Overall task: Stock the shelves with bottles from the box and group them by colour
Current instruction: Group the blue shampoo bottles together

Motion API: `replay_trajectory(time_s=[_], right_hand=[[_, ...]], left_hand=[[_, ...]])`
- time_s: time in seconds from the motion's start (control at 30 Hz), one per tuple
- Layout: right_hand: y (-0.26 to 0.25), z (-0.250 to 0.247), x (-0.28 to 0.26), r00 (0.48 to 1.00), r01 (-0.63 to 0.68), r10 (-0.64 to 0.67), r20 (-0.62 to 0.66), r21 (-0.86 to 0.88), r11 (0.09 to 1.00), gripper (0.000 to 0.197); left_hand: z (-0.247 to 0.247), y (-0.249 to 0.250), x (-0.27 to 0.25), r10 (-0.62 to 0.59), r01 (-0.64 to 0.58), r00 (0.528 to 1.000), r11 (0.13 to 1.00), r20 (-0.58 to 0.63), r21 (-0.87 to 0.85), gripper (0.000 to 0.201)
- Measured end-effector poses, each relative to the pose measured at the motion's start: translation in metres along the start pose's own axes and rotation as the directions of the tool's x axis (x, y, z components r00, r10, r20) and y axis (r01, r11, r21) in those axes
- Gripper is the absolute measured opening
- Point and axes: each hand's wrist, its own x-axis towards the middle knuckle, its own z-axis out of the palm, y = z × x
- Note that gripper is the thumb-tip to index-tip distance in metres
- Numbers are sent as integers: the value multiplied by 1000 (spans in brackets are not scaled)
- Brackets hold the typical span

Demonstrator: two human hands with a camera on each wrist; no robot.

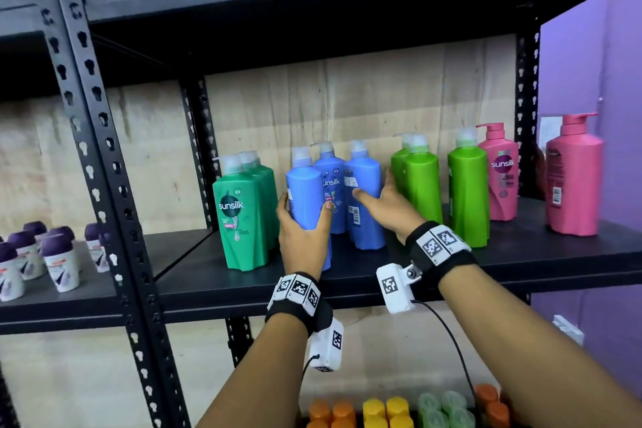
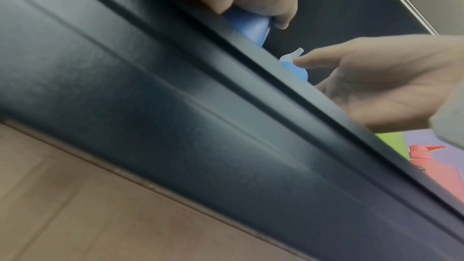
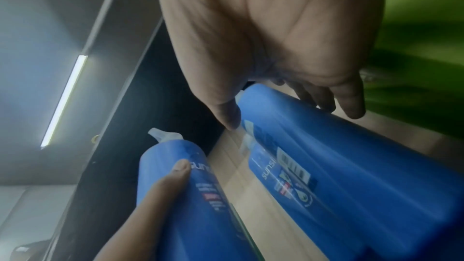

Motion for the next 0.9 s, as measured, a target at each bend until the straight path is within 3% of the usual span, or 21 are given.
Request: replay_trajectory(time_s=[0.17, 0.23, 0.33, 0.4, 0.47, 0.53, 0.7, 0.9], right_hand=[[17, 10, 9, 993, -99, 110, -44, 202, 974, 49], [23, 14, 6, 993, -81, 103, -54, 316, 945, 44], [26, 19, -4, 996, -62, 86, -35, 440, 896, 77], [26, 23, -12, 997, -60, 77, -22, 429, 901, 107], [26, 27, -18, 997, -68, 76, -6, 367, 928, 119], [29, 30, -24, 997, -82, 77, 28, 324, 943, 118], [36, 32, -28, 997, -60, 48, 62, 215, 975, 88], [38, 35, -30, 1000, 19, -10, -29, 296, 955, 101]], left_hand=[[3, -5, 3, -14, 13, 1000, 999, -19, -34, 82], [4, -6, 4, -21, 20, 1000, 999, -23, -48, 81], [4, -6, 4, -34, 34, 999, 997, -4, -70, 82], [3, -5, 4, -54, 56, 998, 995, 19, -86, 80], [2, -3, 4, -73, 76, 997, 992, 36, -98, 78], [1, -4, 5, -76, 80, 996, 992, 46, -102, 76], [1, -6, 6, -47, 50, 998, 996, 41, -68, 73], [-1, -5, 7, -90, 100, 991, 990, 99, -103, 63]])
